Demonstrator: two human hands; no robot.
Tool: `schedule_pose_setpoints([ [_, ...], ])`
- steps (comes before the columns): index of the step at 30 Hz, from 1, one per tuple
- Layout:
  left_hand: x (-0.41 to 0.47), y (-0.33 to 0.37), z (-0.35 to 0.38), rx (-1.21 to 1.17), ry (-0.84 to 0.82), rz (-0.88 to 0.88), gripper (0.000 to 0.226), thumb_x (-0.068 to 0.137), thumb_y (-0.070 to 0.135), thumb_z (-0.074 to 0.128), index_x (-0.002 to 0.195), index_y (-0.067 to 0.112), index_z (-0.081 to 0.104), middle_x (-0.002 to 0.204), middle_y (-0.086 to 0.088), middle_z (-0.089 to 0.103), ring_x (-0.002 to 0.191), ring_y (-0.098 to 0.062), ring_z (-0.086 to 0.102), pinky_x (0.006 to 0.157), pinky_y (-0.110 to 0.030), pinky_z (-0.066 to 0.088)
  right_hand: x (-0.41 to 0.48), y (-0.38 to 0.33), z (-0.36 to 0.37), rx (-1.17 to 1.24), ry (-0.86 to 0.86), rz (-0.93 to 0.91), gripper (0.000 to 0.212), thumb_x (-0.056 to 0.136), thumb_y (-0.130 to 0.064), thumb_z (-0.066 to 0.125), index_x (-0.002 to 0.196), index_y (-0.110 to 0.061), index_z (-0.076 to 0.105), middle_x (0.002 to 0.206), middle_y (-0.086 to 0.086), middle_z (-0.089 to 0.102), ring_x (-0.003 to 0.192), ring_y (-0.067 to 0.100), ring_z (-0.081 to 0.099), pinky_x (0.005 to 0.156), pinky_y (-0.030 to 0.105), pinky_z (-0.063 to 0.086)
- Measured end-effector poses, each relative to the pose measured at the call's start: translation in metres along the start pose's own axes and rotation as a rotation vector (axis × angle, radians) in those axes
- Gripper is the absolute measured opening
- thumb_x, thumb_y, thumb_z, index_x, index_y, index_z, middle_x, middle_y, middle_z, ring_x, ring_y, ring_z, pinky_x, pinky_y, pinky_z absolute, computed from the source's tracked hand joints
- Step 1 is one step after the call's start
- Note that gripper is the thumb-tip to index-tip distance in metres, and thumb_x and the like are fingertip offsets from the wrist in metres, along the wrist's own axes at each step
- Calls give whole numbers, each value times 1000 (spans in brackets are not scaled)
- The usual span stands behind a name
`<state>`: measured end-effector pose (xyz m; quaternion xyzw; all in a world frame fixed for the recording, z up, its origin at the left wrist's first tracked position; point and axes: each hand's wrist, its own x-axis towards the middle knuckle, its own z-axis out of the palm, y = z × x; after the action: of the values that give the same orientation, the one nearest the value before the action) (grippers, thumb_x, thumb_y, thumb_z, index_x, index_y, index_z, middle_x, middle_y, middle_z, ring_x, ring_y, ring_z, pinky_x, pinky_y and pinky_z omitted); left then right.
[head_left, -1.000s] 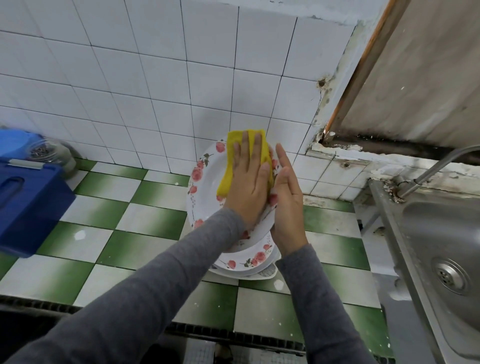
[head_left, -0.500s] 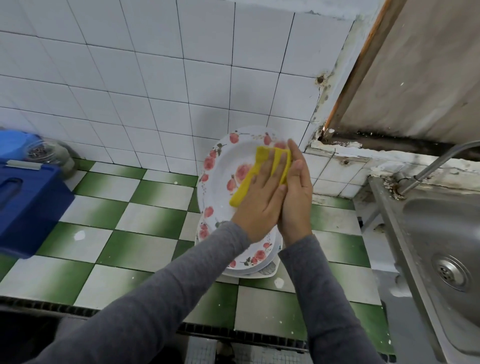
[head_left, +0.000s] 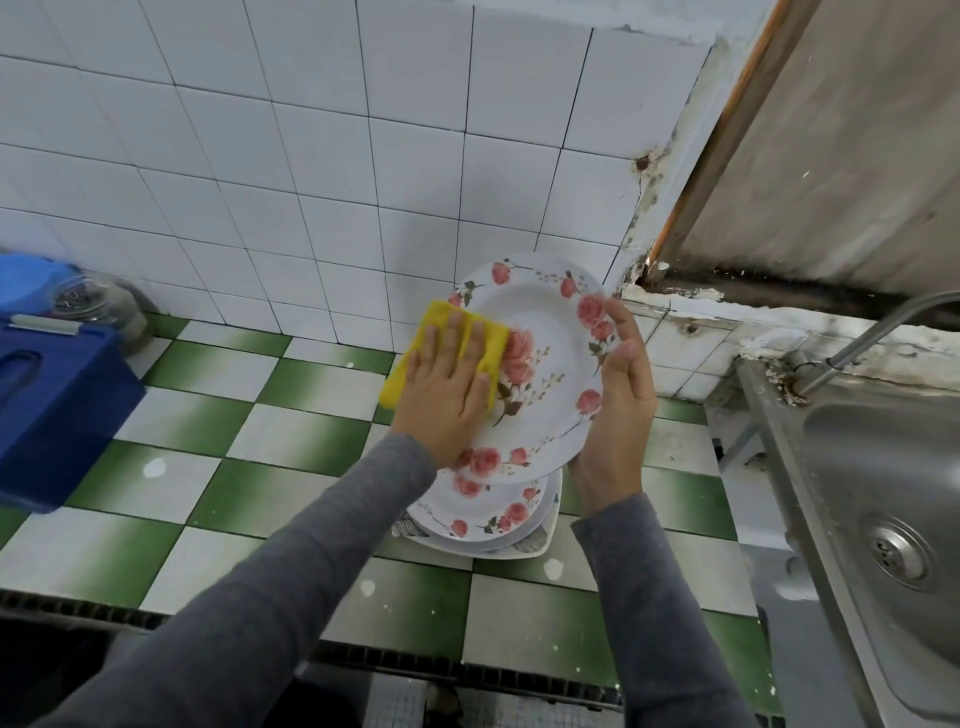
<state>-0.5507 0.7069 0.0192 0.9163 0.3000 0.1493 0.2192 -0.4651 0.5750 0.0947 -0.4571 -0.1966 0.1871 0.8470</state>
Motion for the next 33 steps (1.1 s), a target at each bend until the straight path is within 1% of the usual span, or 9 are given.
schedule_pose_setpoints([
  [2, 6, 7, 0, -68, 97, -102, 76, 87, 56, -6, 154, 22, -16, 164, -5, -22, 150, -24, -23, 122, -43, -13, -9, 3, 2, -36, -23, 18, 35, 102, -31, 40, 127, -18, 61, 129, 3, 67, 121, 22, 63, 94, 36, 55],
  [5, 14, 29, -4, -204, 191, -123, 77, 89, 53, -3, 156, 15, -12, 164, -7, -19, 151, -24, -22, 121, -42, -16, -22, 14, 6, -151, -89, 42, 37, 99, -43, 46, 126, -30, 66, 140, 4, 61, 133, 25, 54, 111, 51, 43],
  [11, 9, 42, -3, -155, 192, 288, 61, 103, 41, 13, 155, 17, -8, 164, -3, -14, 152, -22, -16, 124, -43, -7, -23, 16, 4, -225, -120, 80, 36, 100, -44, 42, 127, -36, 65, 140, -6, 60, 135, 14, 51, 115, 48, 39],
  [14, 22, 17, -6, -56, 172, 195, 61, 100, 49, 7, 154, 26, -10, 166, -1, -12, 153, -20, -15, 124, -45, -7, -28, 17, -1, -160, -141, 103, 36, 97, -46, 47, 127, -37, 66, 143, -2, 59, 136, 21, 51, 115, 53, 38],
  [19, 12, 14, 7, -196, 242, 45, 64, 99, 49, 10, 153, 22, -10, 166, -4, -10, 153, -23, -15, 122, -46, -11, -38, 15, 2, -227, -172, 107, 41, 95, -59, 50, 131, -44, 63, 147, -3, 54, 139, 22, 47, 116, 55, 35],
  [22, -6, 27, 17, -312, 219, 139, 64, 102, 43, 14, 155, 15, -8, 164, -4, -17, 152, -27, -18, 122, -54, -7, -37, 14, 5, -353, -207, 117, 42, 96, -60, 45, 131, -45, 60, 147, -11, 53, 140, 11, 44, 118, 49, 36],
  [26, -20, 36, 18, -353, 204, 298, 60, 104, 34, 21, 157, 14, -1, 166, -7, -10, 153, -28, -14, 124, -53, -1, -34, 13, 8, -296, -196, 141, 44, 93, -49, 42, 132, -40, 59, 140, -22, 56, 133, -2, 48, 108, 24, 43],
  [29, -12, 17, 13, -262, 168, 364, 58, 105, 36, 22, 157, 20, 2, 166, -2, -7, 154, -25, -10, 124, -50, 0, -37, 12, 6, -200, -150, 124, 39, 96, -46, 46, 130, -37, 63, 143, -8, 58, 136, 13, 51, 114, 44, 41],
  [33, -3, -15, 6, -136, 51, 202, 63, 100, 55, 15, 155, 32, -6, 166, 2, -13, 152, -18, -17, 124, -47, -5, -34, 4, 6, -114, -34, 53, 37, 97, -40, 44, 127, -29, 63, 140, 2, 61, 129, 20, 58, 109, 49, 46],
])
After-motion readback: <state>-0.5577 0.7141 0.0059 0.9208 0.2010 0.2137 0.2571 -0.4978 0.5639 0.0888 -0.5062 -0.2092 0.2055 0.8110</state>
